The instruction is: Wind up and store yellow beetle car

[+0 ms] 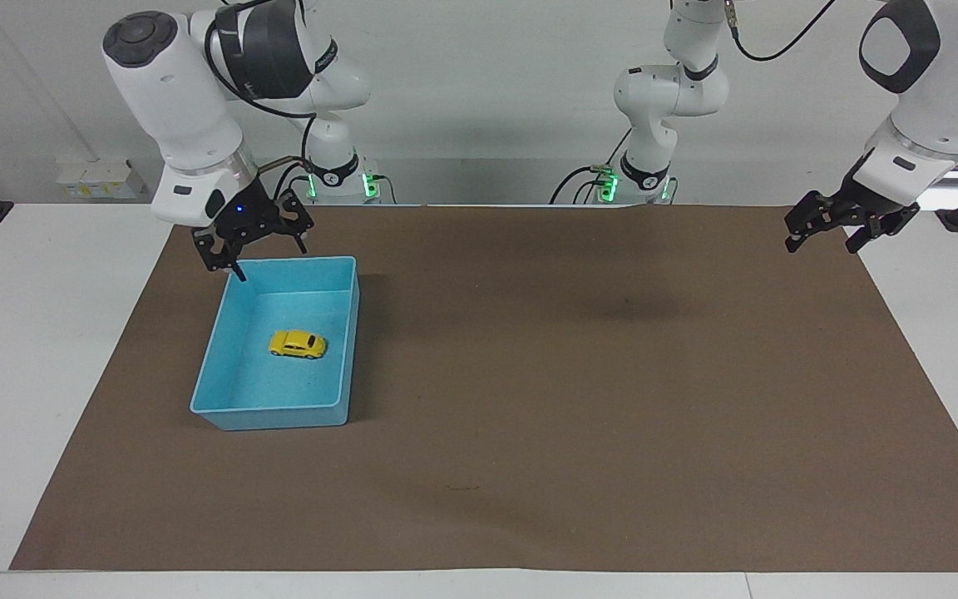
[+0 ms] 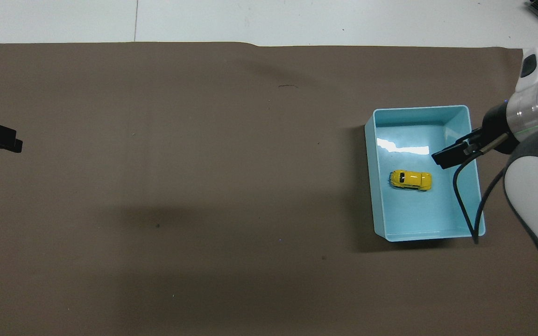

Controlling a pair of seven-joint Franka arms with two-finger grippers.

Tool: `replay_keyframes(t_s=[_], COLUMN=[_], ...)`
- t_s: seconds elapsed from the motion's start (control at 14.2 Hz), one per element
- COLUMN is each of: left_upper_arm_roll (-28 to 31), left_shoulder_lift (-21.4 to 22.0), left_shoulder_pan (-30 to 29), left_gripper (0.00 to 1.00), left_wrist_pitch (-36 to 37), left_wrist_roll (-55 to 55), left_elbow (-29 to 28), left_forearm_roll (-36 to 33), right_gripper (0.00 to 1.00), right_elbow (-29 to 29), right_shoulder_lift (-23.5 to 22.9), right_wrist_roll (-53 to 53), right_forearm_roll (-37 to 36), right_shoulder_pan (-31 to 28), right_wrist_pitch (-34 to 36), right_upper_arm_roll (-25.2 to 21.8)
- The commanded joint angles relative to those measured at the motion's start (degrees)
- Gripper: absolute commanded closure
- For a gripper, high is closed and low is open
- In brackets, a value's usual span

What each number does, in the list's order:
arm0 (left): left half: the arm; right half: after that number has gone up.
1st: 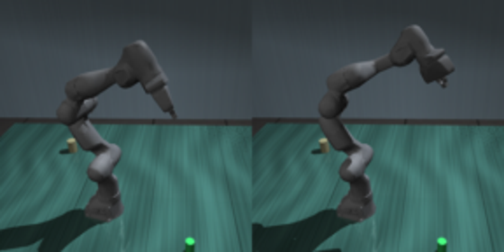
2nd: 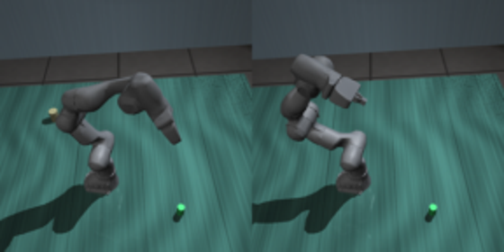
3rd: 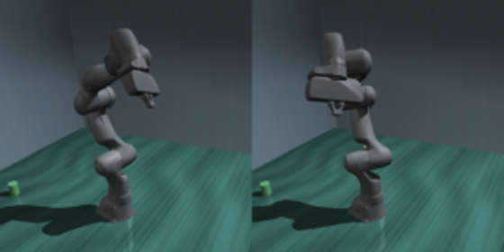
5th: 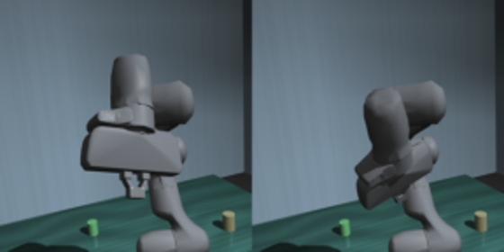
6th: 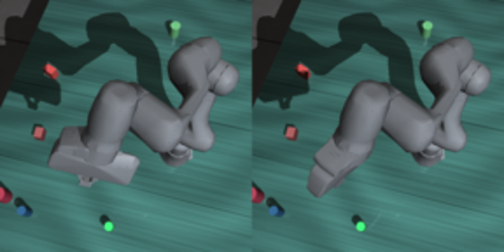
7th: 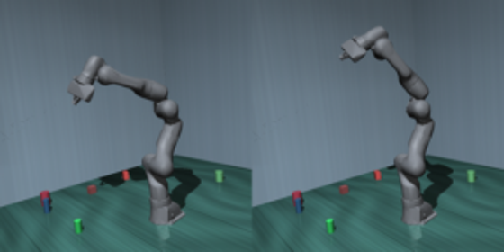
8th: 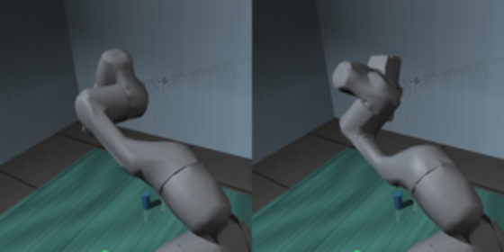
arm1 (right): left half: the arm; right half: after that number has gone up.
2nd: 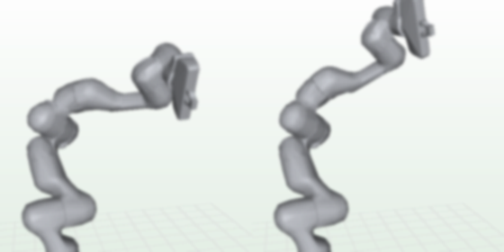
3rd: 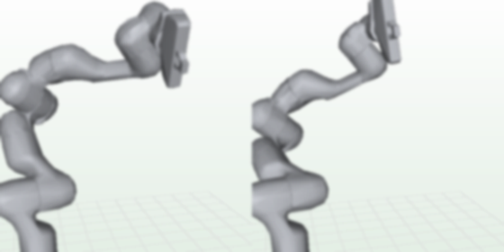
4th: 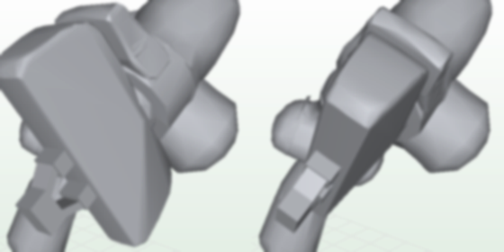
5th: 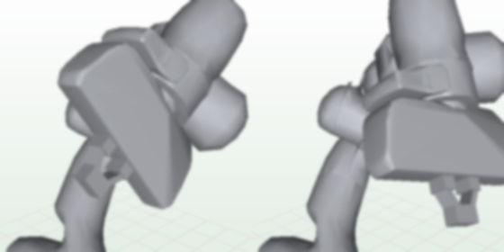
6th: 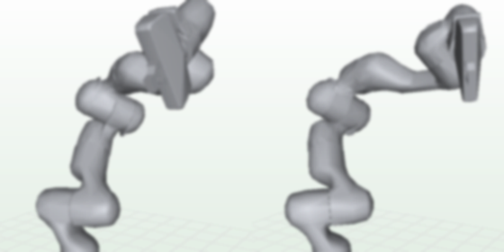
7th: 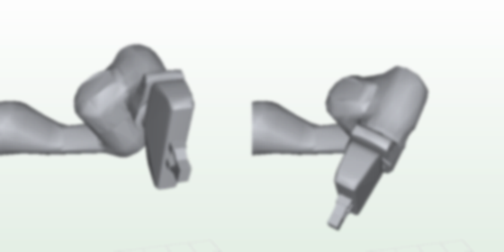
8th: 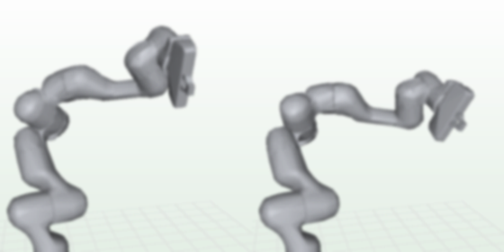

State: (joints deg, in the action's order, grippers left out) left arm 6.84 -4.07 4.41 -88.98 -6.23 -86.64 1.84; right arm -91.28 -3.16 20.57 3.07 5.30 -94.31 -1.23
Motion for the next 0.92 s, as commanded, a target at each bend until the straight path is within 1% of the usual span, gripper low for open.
replay_keyframes(t_s=[0.0,0.21,0.42,0.63,0.85], left_upper_arm_roll=[-0.34,-0.34,-0.34,-0.34,-0.34], left_shoulder_lift=[1.17,1.17,1.17,1.17,1.17], left_shoulder_pan=[-0.37,-0.37,-0.37,-0.37,-0.37], left_gripper=[0.00,0.00,0.00,0.00,0.00], left_wrist_pitch=[0.38,0.38,0.38,0.38,0.38], left_wrist_roll=[0.34,0.34,0.34,0.34,0.34], left_elbow=[-0.99,-0.99,-0.99,-0.99,-0.99], left_forearm_roll=[-0.96,-0.96,-0.96,-0.96,-0.96], right_gripper=[0.00,0.00,0.00,0.00,0.00], right_elbow=[3.82,5.76,5.77,5.77,5.68], right_shoulder_lift=[-0.18,-0.09,2.36,2.45,3.24], right_wrist_roll=[-9.20,-17.64,-18.55,-19.51,-25.92], right_forearm_roll=[1.32,2.28,1.94,1.50,1.85], right_shoulder_pan=[-0.73,-0.64,-0.99,-0.99,-0.90], right_wrist_pitch=[4.56,7.56,8.88,8.97,9.59], right_upper_arm_roll=[0.27,-0.08,-0.87,-1.75,-1.40])
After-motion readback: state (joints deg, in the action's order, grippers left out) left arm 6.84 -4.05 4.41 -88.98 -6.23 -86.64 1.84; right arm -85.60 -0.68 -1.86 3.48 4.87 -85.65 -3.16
